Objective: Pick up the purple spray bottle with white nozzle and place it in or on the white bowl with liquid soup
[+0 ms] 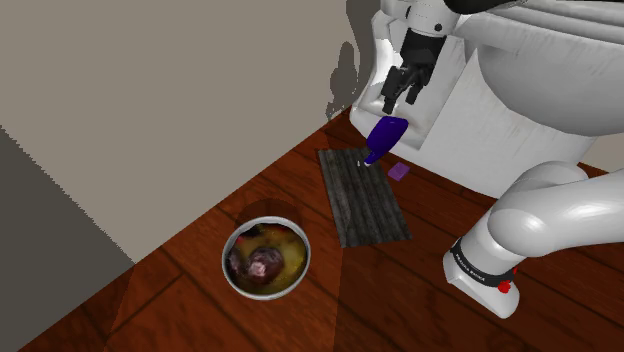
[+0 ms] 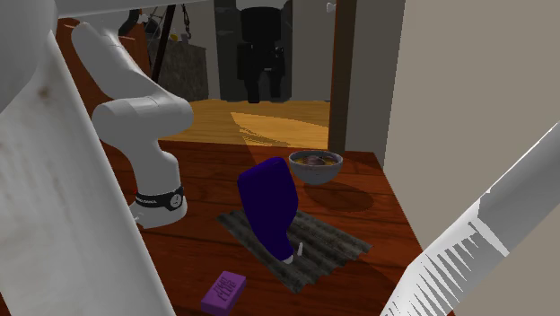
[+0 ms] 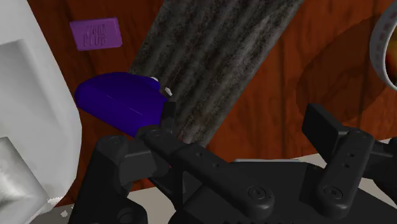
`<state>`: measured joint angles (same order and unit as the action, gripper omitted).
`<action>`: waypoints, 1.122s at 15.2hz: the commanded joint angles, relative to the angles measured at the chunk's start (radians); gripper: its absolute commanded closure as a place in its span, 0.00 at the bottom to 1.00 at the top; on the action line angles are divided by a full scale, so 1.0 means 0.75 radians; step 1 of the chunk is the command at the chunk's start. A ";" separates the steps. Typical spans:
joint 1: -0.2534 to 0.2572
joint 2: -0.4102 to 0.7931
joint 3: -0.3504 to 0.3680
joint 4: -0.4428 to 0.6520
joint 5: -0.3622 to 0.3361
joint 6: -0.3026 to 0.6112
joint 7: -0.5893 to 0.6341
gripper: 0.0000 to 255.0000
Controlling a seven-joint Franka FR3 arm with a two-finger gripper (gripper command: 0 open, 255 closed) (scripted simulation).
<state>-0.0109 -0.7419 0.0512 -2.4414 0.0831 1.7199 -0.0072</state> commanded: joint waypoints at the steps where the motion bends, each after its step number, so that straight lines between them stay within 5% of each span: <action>1: 0.000 0.000 0.000 0.000 0.000 0.000 0.000 0.00; 11: 0.140 0.280 -0.334 -0.083 -0.184 0.467 -0.936 0.00; 17: 0.147 0.328 -0.348 -0.141 -0.183 0.576 -0.957 0.00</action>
<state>0.0983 -0.5004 -0.2091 -2.5355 -0.0545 2.1345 -0.7236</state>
